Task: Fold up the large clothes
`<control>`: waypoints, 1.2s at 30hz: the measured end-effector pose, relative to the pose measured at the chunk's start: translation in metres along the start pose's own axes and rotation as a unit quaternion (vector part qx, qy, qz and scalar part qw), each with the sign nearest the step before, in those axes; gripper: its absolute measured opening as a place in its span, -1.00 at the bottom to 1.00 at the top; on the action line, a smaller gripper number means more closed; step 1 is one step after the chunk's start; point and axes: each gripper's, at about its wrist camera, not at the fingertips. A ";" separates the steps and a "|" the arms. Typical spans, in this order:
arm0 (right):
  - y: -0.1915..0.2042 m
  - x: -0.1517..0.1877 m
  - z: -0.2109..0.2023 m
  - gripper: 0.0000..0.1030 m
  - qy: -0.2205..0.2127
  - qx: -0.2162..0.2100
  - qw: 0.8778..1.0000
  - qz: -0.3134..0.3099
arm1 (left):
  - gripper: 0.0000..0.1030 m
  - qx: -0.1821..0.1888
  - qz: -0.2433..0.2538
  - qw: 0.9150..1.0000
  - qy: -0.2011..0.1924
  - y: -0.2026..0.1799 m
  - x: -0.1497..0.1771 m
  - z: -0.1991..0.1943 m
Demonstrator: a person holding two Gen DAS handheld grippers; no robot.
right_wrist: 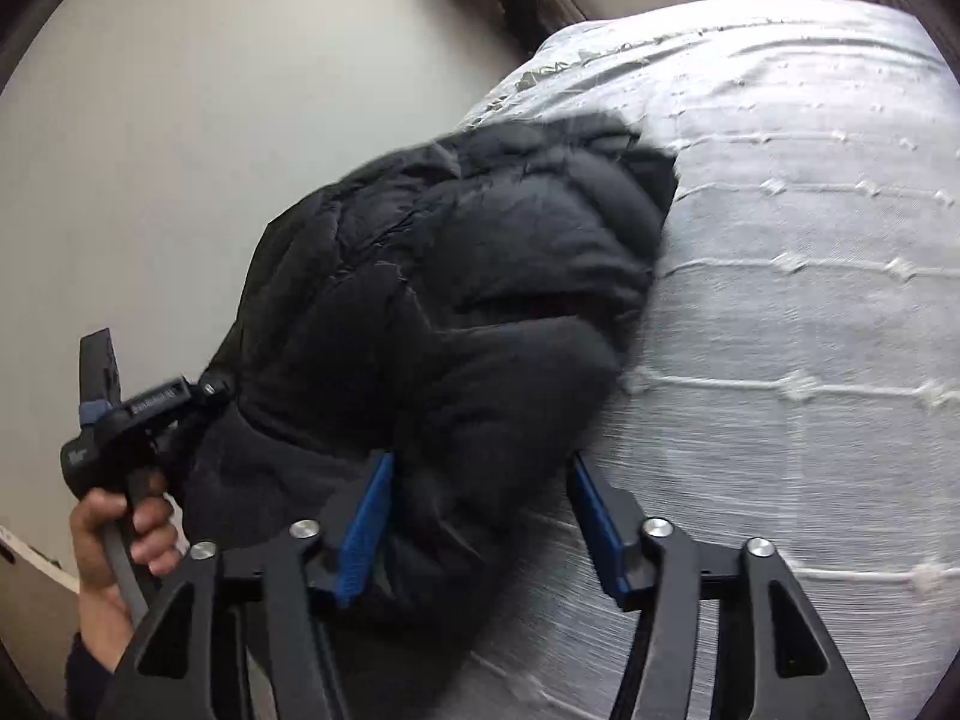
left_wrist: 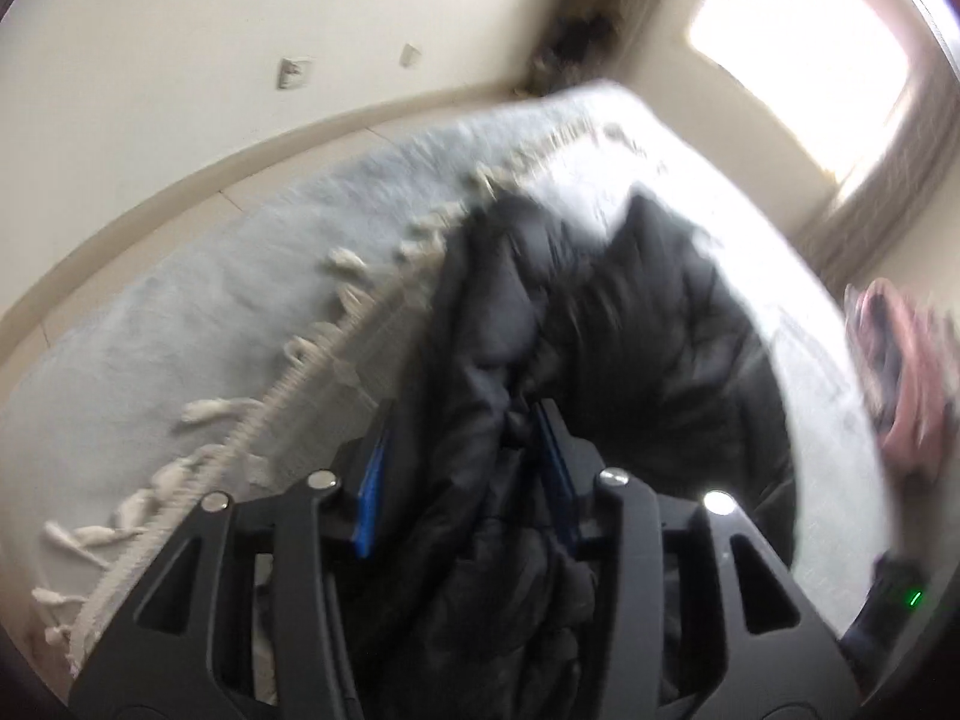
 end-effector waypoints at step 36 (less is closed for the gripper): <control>0.077 0.136 -0.253 0.83 0.024 -0.049 0.958 -0.282 | 0.96 -0.245 0.073 0.952 -0.166 -0.140 0.351 -0.281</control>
Point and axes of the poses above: each gripper's, at about its wrist camera, not at the fingertips, and z roughly the way its jaws point, y to its left, x to its underside, and after that the axes turned 15 degrees about -x, right-handed
